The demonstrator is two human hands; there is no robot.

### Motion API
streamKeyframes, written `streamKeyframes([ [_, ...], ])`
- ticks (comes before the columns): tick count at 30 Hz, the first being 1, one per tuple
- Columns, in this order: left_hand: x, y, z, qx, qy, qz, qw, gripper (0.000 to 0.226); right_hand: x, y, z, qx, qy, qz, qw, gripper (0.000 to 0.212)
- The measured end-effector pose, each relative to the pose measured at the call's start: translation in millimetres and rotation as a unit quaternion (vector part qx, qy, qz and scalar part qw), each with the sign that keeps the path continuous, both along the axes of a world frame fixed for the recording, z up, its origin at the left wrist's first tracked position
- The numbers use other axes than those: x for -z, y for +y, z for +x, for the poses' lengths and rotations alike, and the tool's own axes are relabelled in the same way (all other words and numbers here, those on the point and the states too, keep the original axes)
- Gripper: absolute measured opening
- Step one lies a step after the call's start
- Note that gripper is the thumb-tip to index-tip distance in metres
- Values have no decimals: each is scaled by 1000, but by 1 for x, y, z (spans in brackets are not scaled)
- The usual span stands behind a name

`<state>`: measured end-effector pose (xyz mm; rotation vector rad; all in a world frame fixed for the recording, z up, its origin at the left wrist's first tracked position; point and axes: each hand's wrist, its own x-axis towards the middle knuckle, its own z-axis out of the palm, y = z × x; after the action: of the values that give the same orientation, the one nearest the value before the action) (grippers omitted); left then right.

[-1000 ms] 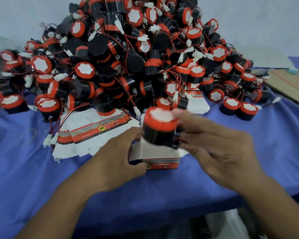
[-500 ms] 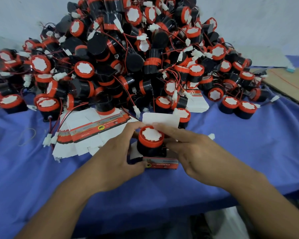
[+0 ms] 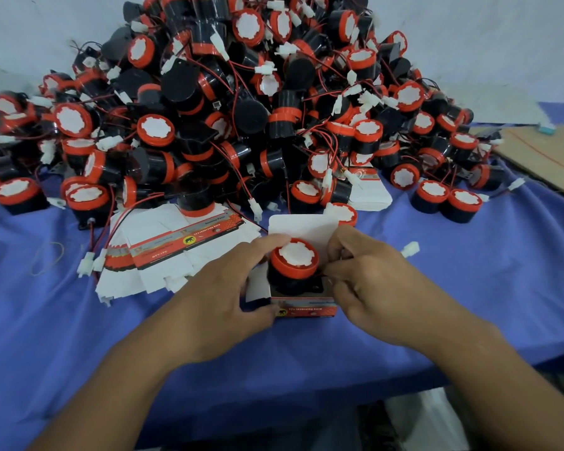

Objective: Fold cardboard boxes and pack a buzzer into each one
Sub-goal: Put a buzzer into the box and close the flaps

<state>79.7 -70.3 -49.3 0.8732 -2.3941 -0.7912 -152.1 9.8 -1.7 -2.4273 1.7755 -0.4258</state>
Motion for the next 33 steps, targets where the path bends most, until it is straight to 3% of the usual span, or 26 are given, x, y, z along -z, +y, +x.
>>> streamKeyframes([
  [7,7,-1,-1,4,-30,2,1000,61,4,1,2,49,-7,4,999,24],
  [12,6,1,-3,13,-28,-1,1000,66,1,3,6,50,21,26,998,26],
  [17,6,7,-10,28,-51,5,998,63,-3,7,15,70,80,74,992,48],
  [21,5,10,-13,32,-68,-2,997,63,6,11,14,68,100,48,991,45],
  [24,6,8,-13,18,-83,-10,996,63,4,9,-6,113,24,-12,993,42],
  [27,7,10,-15,9,-74,-16,997,49,-1,3,-31,233,-99,-84,964,36],
  [29,5,11,-16,2,-67,-13,998,47,-2,1,-41,273,-222,-21,936,37],
  [31,4,11,-18,-6,-64,-15,998,56,-3,0,-43,252,-341,32,905,23],
  [33,2,11,-18,-10,-65,-18,998,61,-4,0,-42,209,-412,19,887,23],
])
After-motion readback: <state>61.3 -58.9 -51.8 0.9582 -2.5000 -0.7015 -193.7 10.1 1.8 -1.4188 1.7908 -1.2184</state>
